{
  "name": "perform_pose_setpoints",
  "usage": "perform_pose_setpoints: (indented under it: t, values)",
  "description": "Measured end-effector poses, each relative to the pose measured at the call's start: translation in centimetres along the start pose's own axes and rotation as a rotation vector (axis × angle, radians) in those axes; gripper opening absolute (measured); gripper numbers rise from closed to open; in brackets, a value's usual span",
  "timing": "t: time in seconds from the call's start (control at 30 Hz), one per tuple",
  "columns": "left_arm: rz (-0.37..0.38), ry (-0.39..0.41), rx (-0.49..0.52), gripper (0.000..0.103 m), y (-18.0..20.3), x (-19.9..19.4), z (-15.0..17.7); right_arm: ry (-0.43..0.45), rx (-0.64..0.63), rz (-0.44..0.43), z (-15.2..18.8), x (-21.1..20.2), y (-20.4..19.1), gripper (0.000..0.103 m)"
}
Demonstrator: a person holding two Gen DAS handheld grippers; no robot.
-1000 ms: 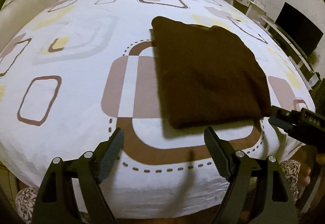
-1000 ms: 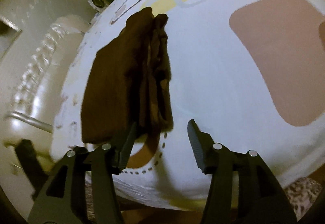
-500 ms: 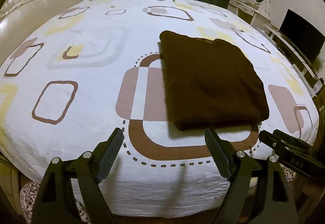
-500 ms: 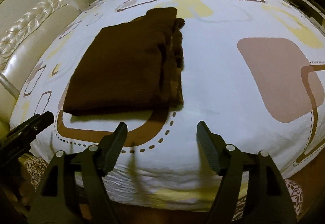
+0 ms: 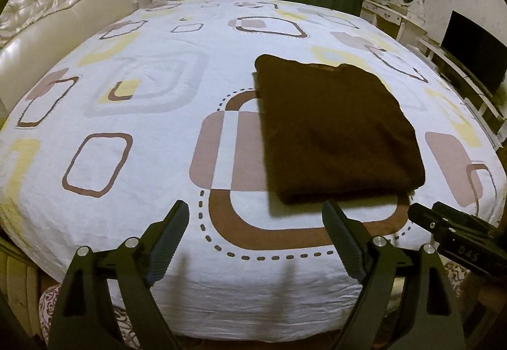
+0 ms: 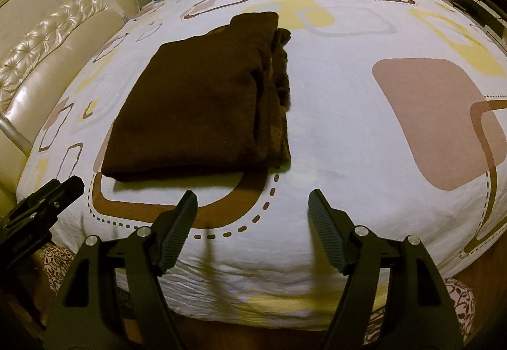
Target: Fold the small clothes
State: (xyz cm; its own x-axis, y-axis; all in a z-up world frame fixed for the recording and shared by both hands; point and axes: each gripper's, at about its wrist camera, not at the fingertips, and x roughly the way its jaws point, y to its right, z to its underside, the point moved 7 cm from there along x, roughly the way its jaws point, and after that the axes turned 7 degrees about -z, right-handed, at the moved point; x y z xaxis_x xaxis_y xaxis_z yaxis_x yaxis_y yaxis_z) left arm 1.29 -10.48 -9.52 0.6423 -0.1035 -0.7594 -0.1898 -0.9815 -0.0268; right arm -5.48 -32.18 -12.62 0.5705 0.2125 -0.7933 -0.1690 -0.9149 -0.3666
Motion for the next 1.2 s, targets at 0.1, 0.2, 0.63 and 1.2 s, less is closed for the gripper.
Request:
perform_pose_setpoints:
  t: [0.1,0.2,0.63,1.2]
  values:
    - [0.000,-0.006,0.000,0.085,-0.01,0.13,0.05,-0.001,-0.001,0.000,0.07,0.03,-0.12,0.073]
    - [-0.010,0.003,0.005,0.085,0.01,0.08,-0.07,-0.001,-0.001,0.000,0.15,0.05,-0.21,0.073]
    - [-0.005,0.008,0.005,0.085,0.20,-0.18,-0.13,-0.011,0.001,-0.004,0.47,0.45,-0.38,0.073]
    - [-0.001,0.002,0.007,0.087,0.40,-0.06,0.00,-0.025,0.000,-0.010,0.77,0.86,-0.38,0.073]
